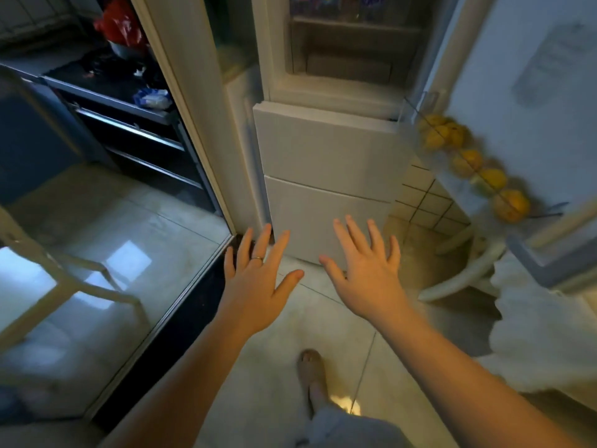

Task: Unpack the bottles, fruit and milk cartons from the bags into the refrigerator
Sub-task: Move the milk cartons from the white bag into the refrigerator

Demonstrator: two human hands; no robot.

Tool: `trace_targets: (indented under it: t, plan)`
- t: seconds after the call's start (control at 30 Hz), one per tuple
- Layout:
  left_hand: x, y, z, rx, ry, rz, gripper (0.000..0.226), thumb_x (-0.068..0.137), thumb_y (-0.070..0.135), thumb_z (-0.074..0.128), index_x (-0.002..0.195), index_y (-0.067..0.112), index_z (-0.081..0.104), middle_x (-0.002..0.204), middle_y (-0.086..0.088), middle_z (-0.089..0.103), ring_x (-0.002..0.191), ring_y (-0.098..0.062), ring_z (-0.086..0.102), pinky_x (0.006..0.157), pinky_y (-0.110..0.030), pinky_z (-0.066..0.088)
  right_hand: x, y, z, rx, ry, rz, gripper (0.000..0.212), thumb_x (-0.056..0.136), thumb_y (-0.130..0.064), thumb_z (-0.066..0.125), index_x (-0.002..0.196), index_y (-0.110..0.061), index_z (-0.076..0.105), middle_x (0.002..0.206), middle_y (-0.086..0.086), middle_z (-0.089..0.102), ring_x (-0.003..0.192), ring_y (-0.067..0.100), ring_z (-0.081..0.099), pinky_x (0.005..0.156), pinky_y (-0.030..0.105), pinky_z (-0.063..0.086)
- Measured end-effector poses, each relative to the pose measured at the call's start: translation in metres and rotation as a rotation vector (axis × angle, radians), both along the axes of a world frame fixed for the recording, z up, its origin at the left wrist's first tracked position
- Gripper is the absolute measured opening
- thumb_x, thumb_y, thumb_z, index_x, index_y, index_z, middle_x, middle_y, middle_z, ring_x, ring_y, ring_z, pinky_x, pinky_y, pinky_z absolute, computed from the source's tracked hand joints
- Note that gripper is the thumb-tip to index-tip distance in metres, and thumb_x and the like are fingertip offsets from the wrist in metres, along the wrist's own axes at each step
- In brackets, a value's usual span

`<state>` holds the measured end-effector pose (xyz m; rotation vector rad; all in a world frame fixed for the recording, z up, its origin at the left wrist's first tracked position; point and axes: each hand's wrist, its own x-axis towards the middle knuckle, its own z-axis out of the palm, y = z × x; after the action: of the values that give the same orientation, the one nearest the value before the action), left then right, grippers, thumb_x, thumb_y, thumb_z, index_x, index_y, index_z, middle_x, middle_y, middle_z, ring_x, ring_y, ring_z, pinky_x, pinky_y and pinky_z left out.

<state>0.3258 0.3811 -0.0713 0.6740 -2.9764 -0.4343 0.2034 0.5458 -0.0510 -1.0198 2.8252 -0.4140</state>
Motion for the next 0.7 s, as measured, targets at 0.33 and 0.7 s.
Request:
trace_targets:
  t: [0.33,0.7]
  plan:
    - [0.019,0.113,-0.042,0.120,-0.090,-0.104,0.076,0.089,0.076,0.006,0.156,0.043,-0.004,0.167,0.009,-0.010,0.153,-0.020,-0.017,0.121,-0.051,-0.006,0.041,0.136,-0.041,0.121,-0.041,-0.095,0.073,0.093,-0.071,0.012,0.157,-0.036,0.005,0.167,-0.009,0.001,0.153,0.026,-0.007,0.118,0.058,-0.005]
    - [-0.069,0.332,-0.057,0.158,-0.187,-0.255,0.084,0.080,0.079,-0.004,0.156,0.043,-0.007,0.167,0.008,-0.013,0.152,-0.021,-0.019,0.123,-0.052,-0.007,-0.017,0.360,-0.066,0.168,-0.108,-0.217,0.076,0.090,-0.073,0.008,0.157,-0.037,0.006,0.167,-0.009,-0.001,0.153,0.027,-0.006,0.119,0.060,-0.002]
